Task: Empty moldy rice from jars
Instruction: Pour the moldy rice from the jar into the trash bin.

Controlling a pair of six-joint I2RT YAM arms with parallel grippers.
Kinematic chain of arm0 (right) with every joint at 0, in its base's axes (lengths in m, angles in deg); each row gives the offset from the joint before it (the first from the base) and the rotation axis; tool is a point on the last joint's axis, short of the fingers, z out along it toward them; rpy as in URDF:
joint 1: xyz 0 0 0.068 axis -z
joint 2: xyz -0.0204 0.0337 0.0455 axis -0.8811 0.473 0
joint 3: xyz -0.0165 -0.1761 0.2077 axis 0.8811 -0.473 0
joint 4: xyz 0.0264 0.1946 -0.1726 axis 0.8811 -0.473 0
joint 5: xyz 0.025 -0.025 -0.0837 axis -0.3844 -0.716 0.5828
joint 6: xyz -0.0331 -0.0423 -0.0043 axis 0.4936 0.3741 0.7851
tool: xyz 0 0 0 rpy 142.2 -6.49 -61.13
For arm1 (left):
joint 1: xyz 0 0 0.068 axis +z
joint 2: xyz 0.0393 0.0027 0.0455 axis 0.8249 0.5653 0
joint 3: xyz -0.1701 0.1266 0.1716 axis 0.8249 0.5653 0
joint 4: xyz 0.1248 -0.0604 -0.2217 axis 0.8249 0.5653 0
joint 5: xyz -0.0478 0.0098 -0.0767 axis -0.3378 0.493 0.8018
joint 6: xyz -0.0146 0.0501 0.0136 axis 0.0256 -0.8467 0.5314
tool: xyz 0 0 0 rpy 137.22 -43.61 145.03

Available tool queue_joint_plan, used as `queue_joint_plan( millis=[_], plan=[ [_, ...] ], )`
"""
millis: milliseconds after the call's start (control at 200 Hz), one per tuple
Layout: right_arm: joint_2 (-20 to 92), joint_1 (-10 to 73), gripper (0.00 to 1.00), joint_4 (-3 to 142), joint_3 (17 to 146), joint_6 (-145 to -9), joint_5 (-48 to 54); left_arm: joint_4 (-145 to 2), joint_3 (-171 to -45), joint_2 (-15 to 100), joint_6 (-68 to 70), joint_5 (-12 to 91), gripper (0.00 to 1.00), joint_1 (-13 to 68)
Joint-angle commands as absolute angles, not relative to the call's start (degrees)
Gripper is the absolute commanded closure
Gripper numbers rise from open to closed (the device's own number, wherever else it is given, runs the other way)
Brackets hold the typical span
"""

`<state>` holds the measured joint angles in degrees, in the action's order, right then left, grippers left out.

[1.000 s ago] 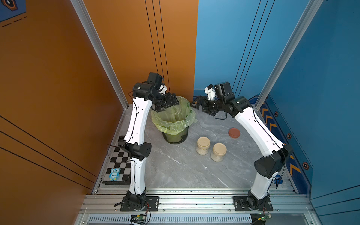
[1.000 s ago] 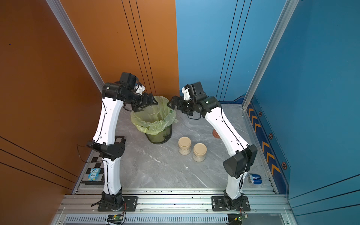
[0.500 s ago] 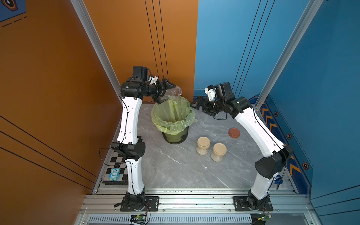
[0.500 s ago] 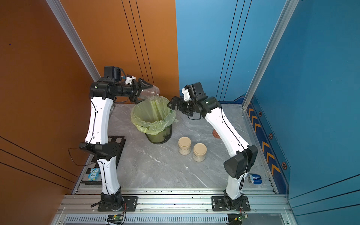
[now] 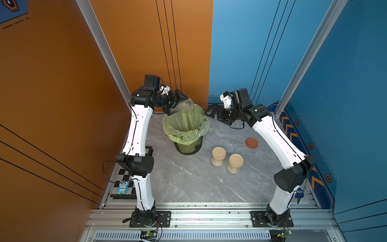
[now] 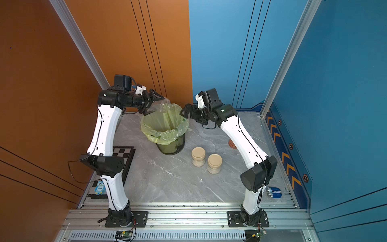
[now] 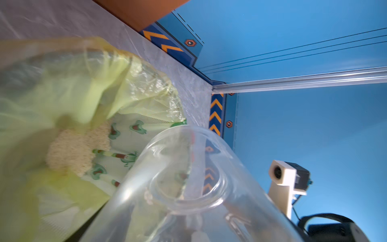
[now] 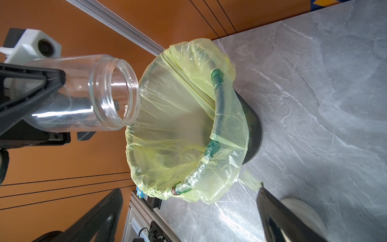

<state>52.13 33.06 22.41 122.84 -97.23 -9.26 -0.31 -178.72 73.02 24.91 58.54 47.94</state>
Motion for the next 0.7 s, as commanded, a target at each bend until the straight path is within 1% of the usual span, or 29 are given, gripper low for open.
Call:
queue_joint_plan(
  millis=[0, 80, 115, 135, 265, 340, 530, 605, 696],
  plan=[
    [49.98, 33.60, 0.00, 22.68, 121.89, -97.37, -9.54, 0.13, -177.66, 66.45, 9.79, 33.22, 1.00, 40.96],
    [50.04, 33.82, 0.00, 22.66, 121.78, -97.42, -9.74, -2.12, -179.63, 65.01, -0.11, 10.17, 1.00, 31.79],
    [50.12, 33.97, 0.00, 22.66, 121.78, -97.41, -9.91, -4.08, -180.59, 64.77, -2.14, 4.25, 1.00, 29.64],
    [50.11, 34.00, 0.00, 22.66, 121.78, -97.37, -10.00, -5.22, -180.99, 64.62, -2.51, 3.14, 1.00, 29.09],
    [50.16, 34.44, 0.00, 22.66, 121.61, -97.50, -10.03, -11.66, -180.69, 62.73, -2.93, 2.82, 1.00, 28.33],
    [50.03, 34.61, 0.00, 22.66, 121.52, -97.42, -10.02, -11.69, -180.38, 62.60, -2.09, 5.02, 1.00, 28.83],
    [50.15, 34.96, 0.00, 22.73, 121.17, -97.33, -9.93, -11.47, -174.20, 60.49, -1.27, 10.20, 1.00, 29.90],
    [50.33, 34.96, 0.00, 22.75, 121.22, -97.42, -9.98, -11.27, -168.57, 59.29, 0.81, 14.31, 1.00, 32.13],
    [50.73, 34.88, 0.00, 22.75, 121.51, -97.48, -10.01, -11.07, -160.16, 58.31, 6.47, 24.36, 1.00, 36.87]
  ],
)
